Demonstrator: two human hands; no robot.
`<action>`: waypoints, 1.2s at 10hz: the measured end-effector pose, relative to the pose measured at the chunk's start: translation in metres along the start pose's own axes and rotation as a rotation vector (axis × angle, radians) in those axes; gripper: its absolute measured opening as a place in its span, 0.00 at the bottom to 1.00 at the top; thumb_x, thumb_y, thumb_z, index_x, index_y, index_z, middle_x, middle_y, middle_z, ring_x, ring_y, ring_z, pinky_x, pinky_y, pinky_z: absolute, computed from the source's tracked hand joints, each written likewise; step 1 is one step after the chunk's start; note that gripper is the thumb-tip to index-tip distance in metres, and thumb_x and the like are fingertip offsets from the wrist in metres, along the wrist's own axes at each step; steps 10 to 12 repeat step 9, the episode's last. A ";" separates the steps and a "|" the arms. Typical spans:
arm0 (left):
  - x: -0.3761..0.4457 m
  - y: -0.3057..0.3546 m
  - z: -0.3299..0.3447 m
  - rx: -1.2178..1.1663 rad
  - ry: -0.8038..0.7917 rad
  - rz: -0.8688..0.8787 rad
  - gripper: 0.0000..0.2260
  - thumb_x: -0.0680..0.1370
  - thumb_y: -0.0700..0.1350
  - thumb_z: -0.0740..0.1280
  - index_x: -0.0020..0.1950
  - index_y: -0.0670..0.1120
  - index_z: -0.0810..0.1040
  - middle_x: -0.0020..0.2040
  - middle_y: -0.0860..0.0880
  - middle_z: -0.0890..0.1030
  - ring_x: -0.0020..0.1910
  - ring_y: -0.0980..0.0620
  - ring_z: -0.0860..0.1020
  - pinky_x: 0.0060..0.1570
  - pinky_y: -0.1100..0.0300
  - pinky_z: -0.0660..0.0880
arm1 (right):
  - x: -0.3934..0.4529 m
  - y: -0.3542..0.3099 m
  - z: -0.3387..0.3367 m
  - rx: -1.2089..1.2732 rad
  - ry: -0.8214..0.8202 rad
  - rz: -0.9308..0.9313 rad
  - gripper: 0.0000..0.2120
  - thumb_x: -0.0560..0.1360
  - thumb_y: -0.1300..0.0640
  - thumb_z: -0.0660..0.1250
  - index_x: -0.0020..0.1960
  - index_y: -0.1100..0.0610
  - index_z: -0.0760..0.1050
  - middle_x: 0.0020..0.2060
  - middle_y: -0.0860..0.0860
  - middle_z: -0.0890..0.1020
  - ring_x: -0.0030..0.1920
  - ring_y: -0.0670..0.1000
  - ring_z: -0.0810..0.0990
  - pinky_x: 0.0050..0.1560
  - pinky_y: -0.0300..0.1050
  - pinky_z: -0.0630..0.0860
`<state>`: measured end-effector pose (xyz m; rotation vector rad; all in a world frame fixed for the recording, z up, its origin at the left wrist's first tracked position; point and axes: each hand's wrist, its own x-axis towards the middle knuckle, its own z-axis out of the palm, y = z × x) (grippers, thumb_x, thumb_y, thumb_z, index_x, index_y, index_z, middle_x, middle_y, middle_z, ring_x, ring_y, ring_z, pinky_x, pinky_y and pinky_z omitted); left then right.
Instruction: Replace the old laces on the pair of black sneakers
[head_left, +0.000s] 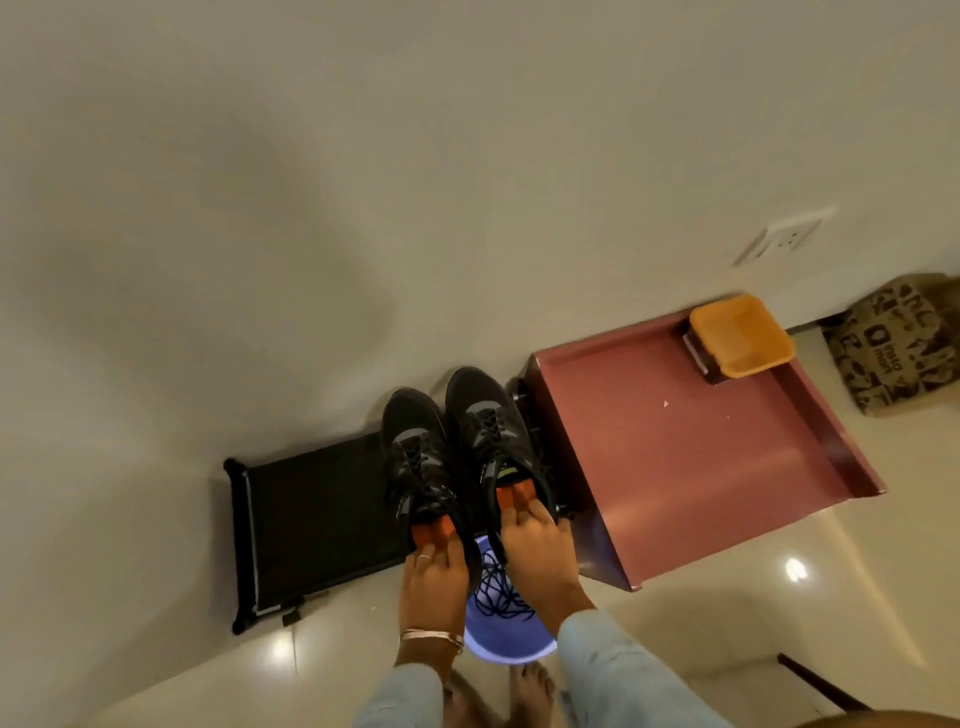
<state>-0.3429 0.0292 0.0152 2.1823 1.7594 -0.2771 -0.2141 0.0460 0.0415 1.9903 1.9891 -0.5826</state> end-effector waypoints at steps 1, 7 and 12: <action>0.020 -0.004 0.058 0.019 0.036 0.015 0.27 0.50 0.36 0.81 0.47 0.34 0.83 0.30 0.41 0.79 0.27 0.43 0.78 0.30 0.55 0.77 | 0.025 0.007 0.053 0.009 0.051 -0.006 0.24 0.56 0.60 0.79 0.51 0.60 0.79 0.39 0.53 0.83 0.52 0.55 0.81 0.41 0.57 0.79; 0.055 -0.028 0.145 0.093 0.246 0.029 0.12 0.64 0.35 0.69 0.46 0.38 0.83 0.33 0.43 0.81 0.33 0.44 0.80 0.39 0.54 0.78 | 0.073 0.001 0.142 -0.040 0.069 0.001 0.24 0.44 0.63 0.82 0.38 0.60 0.78 0.29 0.54 0.80 0.40 0.57 0.82 0.31 0.54 0.78; 0.060 -0.032 0.139 -0.009 0.080 0.008 0.26 0.50 0.41 0.83 0.45 0.37 0.83 0.30 0.44 0.80 0.29 0.44 0.79 0.32 0.58 0.77 | 0.076 -0.001 0.129 -0.045 -0.138 -0.005 0.25 0.76 0.61 0.65 0.71 0.61 0.62 0.65 0.56 0.72 0.70 0.58 0.64 0.66 0.65 0.62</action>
